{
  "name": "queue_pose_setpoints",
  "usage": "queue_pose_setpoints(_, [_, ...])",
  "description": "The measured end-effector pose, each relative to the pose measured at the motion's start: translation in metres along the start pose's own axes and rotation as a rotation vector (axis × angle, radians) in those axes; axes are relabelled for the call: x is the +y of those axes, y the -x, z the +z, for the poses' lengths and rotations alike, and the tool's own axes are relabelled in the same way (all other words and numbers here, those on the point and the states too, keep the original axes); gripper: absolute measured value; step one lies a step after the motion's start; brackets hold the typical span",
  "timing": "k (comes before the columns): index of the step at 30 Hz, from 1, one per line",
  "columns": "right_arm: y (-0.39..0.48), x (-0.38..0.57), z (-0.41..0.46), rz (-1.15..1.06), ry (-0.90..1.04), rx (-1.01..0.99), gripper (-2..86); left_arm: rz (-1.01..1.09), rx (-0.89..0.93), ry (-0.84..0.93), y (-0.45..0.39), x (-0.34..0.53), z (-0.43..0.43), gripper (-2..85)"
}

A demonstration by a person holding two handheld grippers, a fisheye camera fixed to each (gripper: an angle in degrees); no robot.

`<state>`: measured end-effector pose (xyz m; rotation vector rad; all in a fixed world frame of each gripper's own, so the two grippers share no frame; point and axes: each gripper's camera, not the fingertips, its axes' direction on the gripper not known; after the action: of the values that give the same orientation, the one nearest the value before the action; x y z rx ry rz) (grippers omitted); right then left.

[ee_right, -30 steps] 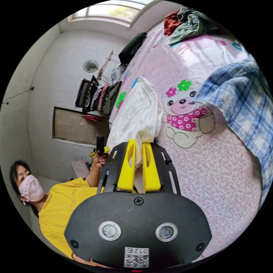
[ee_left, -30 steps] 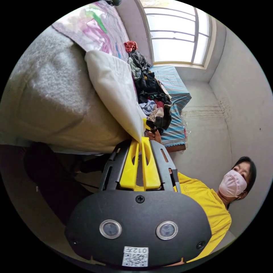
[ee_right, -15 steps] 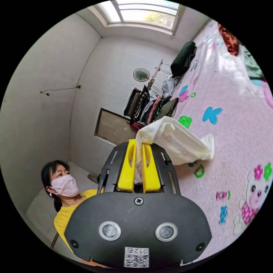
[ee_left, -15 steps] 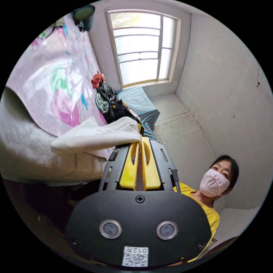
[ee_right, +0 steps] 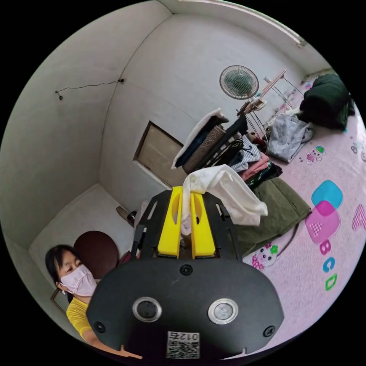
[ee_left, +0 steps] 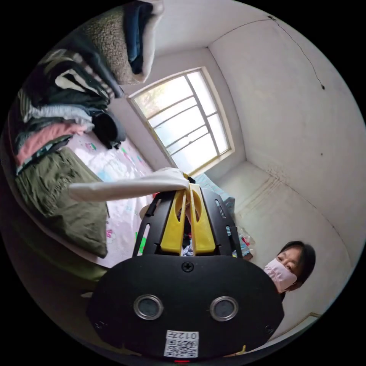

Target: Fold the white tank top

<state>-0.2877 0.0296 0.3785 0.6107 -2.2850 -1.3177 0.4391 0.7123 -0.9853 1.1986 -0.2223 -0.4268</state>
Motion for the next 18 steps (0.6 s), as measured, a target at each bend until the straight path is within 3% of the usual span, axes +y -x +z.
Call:
queue_pose_setpoints(6, [-0.175, -0.008, 0.088, 0.323, 0.172, 0.229, 1.2, -0.449, -0.074, 0.009, 0.204, 0.048, -0.026, 3.3])
queue_pose_setpoints(9, [-0.241, 0.022, 0.107, 0.416, 0.158, 0.307, 2.2, -0.604, 0.001, -0.034, 0.285, 0.102, -0.029, 3.5])
queue_pose_setpoints(15, [-0.270, 0.057, 0.085, 0.345, 0.029, 0.314, 6.8, -0.419, 0.052, -0.128, 0.292, 0.138, -0.048, 5.1])
queue_pose_setpoints(18, [-0.233, 0.079, 0.092, 0.101, 0.072, 0.464, 7.1, -0.384, 0.017, -0.103, 0.288, 0.149, -0.047, 6.1])
